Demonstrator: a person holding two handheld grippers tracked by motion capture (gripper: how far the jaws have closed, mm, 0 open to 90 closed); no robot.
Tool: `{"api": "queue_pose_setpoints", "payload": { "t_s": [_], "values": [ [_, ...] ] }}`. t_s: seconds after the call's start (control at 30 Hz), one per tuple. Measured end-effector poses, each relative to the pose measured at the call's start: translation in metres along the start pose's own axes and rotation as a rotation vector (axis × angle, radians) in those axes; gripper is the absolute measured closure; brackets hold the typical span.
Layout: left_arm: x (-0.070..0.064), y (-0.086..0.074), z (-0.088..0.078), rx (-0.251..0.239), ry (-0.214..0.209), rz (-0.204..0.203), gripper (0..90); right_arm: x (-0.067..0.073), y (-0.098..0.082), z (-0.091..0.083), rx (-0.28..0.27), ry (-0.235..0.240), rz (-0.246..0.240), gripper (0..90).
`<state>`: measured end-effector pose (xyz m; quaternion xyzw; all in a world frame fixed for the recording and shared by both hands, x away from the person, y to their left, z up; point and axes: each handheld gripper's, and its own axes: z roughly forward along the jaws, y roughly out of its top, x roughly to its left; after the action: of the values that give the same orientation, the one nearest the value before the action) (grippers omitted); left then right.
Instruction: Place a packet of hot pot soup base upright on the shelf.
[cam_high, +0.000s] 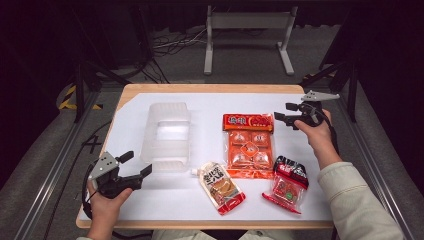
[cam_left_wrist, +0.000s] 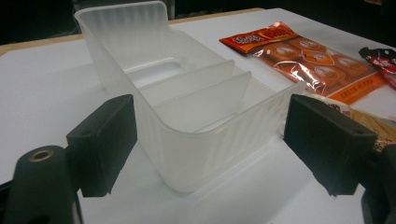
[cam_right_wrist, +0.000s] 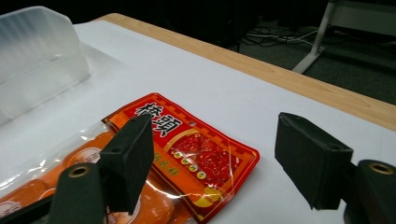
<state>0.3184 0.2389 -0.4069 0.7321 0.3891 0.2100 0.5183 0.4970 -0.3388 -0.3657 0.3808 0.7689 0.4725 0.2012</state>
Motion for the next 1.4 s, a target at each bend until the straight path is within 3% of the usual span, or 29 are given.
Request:
{"api": "queue_pose_setpoints", "payload": {
  "t_s": [0.27, 0.47, 0.73, 1.0, 1.1, 1.2, 1.27, 1.4],
  "values": [
    [0.001, -0.005, -0.008, 0.003, 0.017, -0.012, 18.0, -0.016, -0.015, 0.025, 0.051, -0.018, 0.015, 25.5],
    [0.001, -0.008, -0.013, 0.003, 0.031, -0.02, 17.9, -0.026, -0.025, 0.042, 0.034, -0.025, 0.042, 27.4],
    [-0.001, -0.01, -0.017, 0.015, 0.036, -0.016, 18.0, -0.026, -0.035, 0.058, 0.077, 0.011, 0.063, 27.2],
    [-0.001, -0.012, -0.02, 0.017, 0.039, -0.017, 18.0, -0.031, -0.043, 0.07, 0.075, -0.003, 0.093, 27.3],
    [-0.001, -0.012, -0.02, 0.018, 0.039, -0.018, 18.0, -0.032, -0.044, 0.072, 0.089, 0.005, 0.095, 31.2],
    [-0.001, -0.013, -0.019, 0.021, 0.04, -0.019, 18.0, -0.032, -0.041, 0.078, 0.161, 0.031, 0.094, 30.7],
    [-0.002, -0.012, -0.019, 0.02, 0.041, -0.016, 18.0, -0.031, -0.041, 0.082, 0.164, 0.056, 0.105, 30.4],
    [-0.001, -0.013, -0.02, 0.02, 0.043, -0.017, 18.0, -0.029, -0.04, 0.086, 0.186, 0.035, 0.098, 30.4]
  ]
}}
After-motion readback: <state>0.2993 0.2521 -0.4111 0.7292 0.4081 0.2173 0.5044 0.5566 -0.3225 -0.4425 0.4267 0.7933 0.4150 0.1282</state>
